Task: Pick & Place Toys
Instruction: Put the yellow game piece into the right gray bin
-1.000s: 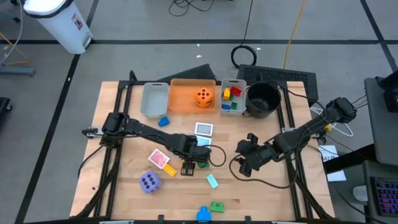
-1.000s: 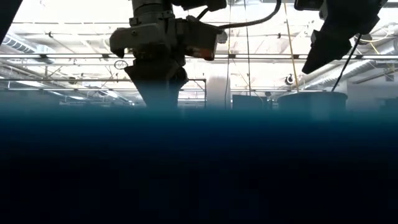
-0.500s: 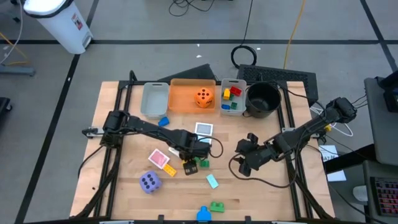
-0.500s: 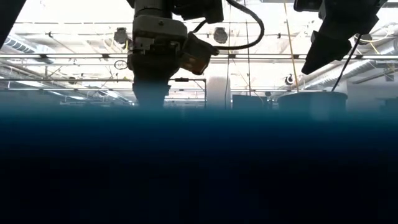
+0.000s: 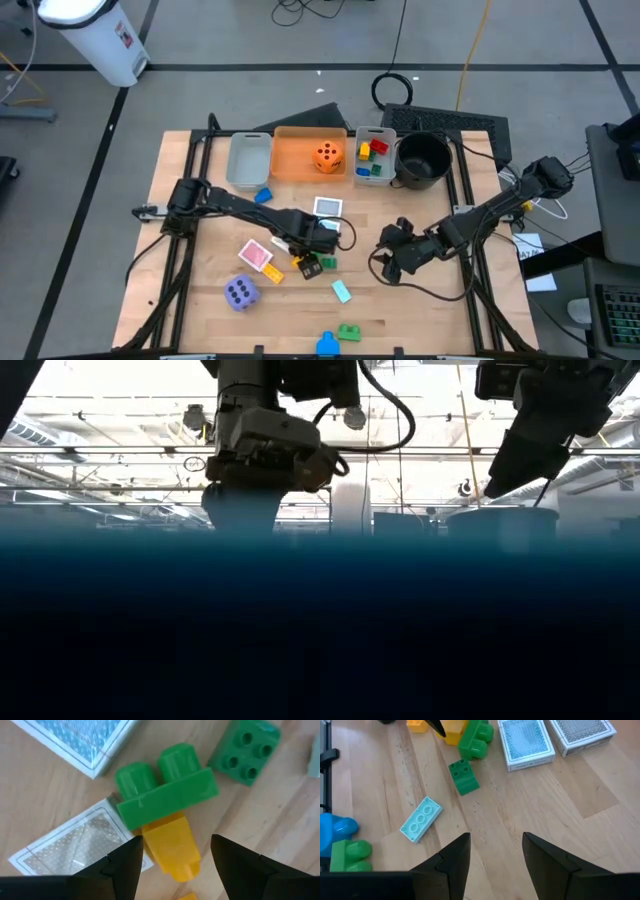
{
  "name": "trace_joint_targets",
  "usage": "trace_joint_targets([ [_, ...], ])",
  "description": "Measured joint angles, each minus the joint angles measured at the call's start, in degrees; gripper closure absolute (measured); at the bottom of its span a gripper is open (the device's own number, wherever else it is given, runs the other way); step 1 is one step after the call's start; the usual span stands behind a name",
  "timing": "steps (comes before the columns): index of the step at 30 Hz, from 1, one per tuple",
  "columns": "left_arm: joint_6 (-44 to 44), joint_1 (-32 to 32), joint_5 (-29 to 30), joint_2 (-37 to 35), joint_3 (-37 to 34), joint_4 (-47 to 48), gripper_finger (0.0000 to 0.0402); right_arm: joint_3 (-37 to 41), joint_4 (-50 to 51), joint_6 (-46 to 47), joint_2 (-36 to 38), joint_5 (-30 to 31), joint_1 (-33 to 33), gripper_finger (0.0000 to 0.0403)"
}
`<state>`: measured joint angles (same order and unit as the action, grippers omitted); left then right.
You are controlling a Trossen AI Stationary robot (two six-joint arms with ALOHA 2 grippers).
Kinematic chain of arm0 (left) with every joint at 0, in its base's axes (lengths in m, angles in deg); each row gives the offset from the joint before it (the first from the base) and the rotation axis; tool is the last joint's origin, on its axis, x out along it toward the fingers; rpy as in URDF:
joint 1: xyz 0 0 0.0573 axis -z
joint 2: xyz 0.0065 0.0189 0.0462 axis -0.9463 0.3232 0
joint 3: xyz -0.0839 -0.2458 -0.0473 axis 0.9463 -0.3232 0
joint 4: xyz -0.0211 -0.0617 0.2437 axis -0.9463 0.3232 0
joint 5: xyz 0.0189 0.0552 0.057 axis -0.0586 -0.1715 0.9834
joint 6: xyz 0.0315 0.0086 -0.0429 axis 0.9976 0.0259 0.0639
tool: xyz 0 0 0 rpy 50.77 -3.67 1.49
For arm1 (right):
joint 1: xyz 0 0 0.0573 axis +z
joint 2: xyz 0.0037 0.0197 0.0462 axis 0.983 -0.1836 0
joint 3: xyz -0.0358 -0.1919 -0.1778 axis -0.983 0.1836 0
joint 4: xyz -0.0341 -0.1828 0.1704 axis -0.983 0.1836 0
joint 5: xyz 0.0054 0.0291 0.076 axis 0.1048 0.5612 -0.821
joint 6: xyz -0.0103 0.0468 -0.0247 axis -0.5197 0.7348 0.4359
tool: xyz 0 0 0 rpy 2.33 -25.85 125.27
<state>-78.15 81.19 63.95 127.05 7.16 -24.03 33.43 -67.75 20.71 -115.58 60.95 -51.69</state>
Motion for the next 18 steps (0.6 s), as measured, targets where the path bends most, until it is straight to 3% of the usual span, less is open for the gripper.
trace_joint_targets([
  [18,-5.99,0.22,-2.18,0.02,-4.84,-4.41,0.0161,0.04,-0.38,-0.04,0.59,-0.04,0.0,0.0234],
])
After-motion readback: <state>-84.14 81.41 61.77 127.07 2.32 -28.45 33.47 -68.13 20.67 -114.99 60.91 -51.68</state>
